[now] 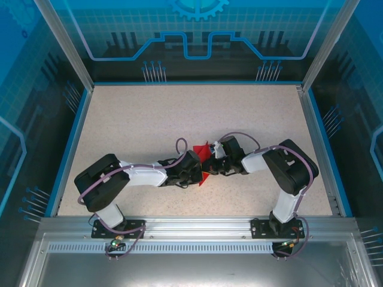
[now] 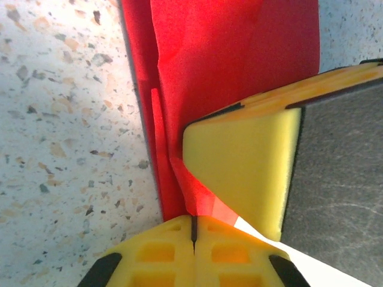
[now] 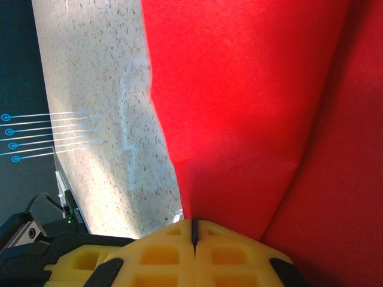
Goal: Fold a paper plane with a square sheet of paper (pick it up from the middle)
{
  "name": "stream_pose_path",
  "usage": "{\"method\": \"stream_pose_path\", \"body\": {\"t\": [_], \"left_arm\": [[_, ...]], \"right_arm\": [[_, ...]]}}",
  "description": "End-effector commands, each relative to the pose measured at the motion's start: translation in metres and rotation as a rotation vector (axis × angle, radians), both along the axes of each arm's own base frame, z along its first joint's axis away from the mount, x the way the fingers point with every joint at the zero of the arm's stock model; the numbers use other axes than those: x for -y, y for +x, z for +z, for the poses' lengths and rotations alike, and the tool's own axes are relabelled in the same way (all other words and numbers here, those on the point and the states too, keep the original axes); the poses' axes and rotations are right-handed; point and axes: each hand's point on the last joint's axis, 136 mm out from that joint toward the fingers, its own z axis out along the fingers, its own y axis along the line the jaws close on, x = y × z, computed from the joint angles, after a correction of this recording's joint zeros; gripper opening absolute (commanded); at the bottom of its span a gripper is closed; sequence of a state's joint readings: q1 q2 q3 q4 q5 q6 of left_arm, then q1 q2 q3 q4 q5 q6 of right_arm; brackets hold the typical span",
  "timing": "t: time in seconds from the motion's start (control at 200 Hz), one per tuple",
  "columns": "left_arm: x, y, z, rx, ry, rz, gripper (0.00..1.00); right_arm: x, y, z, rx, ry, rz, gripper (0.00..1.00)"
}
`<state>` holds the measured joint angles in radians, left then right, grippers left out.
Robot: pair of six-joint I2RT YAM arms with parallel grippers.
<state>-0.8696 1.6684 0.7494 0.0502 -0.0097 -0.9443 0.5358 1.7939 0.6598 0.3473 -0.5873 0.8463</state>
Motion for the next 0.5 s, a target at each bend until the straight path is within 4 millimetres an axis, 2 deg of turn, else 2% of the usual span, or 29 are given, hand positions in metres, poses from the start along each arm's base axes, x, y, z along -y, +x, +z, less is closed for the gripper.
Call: {"method": "stream_pose_path", "body": {"t": [0.0, 0.33, 0.495], "left_arm": [[0.0, 0.001, 0.001, -0.003, 0.001, -0.003, 0.0], [-0.012, -0.004, -0.005, -0.015, 0.051, -0.002, 0.0], [-0.016, -0.006, -0.007, -0.017, 0.063, 0.0, 0.0]], "right_arm": [[0.005, -0.001, 0.006, -0.005, 0.006, -0.007, 0.0], [0.001, 0.02, 0.026, 0.056, 0.015, -0.014, 0.05], [0.0, 0.028, 0.025, 0.051, -0.014, -0.013, 0.07]]}}
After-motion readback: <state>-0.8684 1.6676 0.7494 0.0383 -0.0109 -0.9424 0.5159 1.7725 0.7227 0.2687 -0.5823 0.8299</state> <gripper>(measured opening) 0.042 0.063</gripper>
